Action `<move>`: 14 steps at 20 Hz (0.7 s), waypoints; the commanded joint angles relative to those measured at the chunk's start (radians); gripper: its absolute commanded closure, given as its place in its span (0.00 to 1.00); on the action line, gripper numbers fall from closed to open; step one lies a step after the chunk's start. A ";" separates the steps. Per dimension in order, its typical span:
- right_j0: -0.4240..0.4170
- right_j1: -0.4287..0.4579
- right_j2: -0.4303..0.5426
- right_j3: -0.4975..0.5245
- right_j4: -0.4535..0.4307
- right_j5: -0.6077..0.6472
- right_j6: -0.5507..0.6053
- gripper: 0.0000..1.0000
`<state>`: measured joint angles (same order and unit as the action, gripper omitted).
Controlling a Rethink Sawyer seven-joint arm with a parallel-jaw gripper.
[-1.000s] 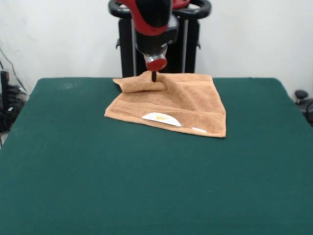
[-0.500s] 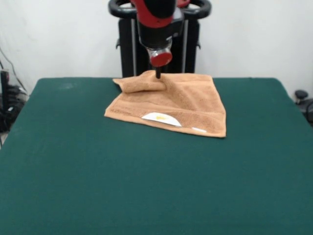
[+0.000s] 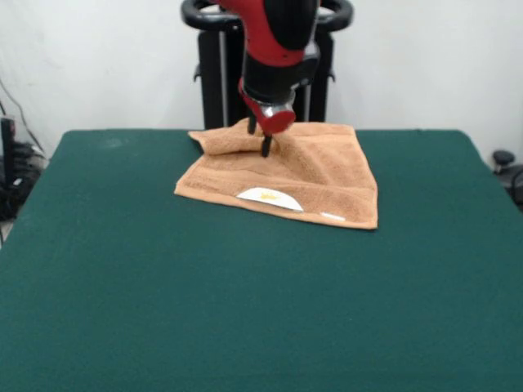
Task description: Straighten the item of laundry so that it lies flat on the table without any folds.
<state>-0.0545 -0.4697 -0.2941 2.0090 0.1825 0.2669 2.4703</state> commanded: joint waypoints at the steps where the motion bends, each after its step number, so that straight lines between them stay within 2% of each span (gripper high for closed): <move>1: 0.040 0.153 0.030 -0.093 0.059 -0.248 0.230 0.00; 5: 0.095 0.215 -0.041 -0.111 0.103 -0.320 0.229 0.00; 8: 0.152 0.256 -0.113 -0.108 0.151 -0.314 0.217 0.00; 11: 0.153 0.278 -0.120 -0.099 0.174 -0.310 0.203 0.00; 14: 0.159 0.281 -0.125 -0.087 0.188 -0.246 0.191 0.00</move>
<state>0.1031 -0.3119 -0.4108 1.9764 0.2782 -0.0041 2.4703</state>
